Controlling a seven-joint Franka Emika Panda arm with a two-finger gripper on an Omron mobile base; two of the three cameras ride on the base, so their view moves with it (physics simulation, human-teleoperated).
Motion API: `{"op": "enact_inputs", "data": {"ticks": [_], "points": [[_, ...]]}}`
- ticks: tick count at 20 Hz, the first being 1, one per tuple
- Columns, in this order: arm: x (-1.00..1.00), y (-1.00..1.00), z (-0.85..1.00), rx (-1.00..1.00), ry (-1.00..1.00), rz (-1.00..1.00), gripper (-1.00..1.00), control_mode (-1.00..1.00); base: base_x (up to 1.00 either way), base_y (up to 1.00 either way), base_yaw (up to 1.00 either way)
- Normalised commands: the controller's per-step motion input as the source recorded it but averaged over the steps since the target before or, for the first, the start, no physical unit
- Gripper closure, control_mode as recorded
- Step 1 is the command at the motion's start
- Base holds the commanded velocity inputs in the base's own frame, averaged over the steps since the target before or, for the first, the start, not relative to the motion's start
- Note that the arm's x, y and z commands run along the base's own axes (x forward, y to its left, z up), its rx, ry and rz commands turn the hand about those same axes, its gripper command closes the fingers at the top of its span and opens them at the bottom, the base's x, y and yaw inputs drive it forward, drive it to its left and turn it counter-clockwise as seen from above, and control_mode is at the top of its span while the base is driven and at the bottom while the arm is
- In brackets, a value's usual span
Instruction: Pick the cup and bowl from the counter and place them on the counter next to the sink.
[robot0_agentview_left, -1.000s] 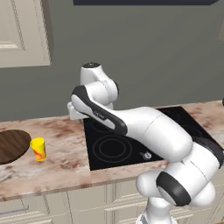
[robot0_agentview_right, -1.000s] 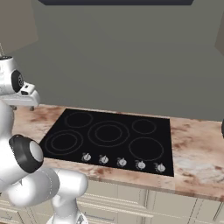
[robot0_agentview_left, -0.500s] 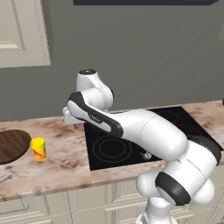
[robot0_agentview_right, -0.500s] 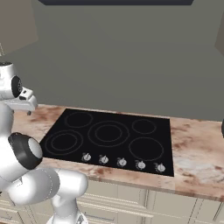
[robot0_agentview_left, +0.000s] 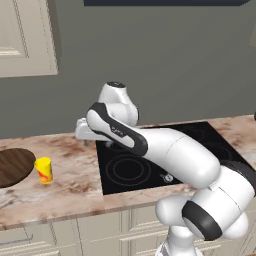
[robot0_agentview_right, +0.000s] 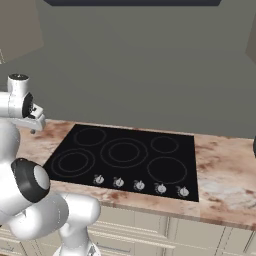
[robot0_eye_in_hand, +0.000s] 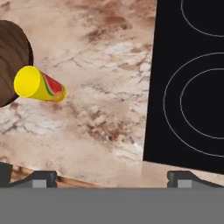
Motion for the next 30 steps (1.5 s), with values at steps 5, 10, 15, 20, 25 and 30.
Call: {"op": "enact_inputs", "data": {"ticks": [5,10,15,20,25,30], "points": [[0.0,0.11,0.0,0.13,0.0,0.0,-1.0,-1.0,0.0,0.0,0.0],[0.0,0.18,0.0,0.09,0.0,0.0,-1.0,-1.0,0.0,0.0,0.0],[0.0,0.21,0.0,0.01,-0.03,0.0,-1.0,-1.0,0.0,0.0,0.0],[0.0,0.34,0.0,0.0,-0.02,0.0,-1.0,-1.0,0.0,0.0,0.0],[0.0,0.27,-0.01,0.0,-0.01,0.0,-1.0,-1.0,0.0,0.0,0.0],[0.0,0.06,0.0,-0.01,-0.06,0.0,-1.0,-1.0,0.0,0.0,0.0]]}}
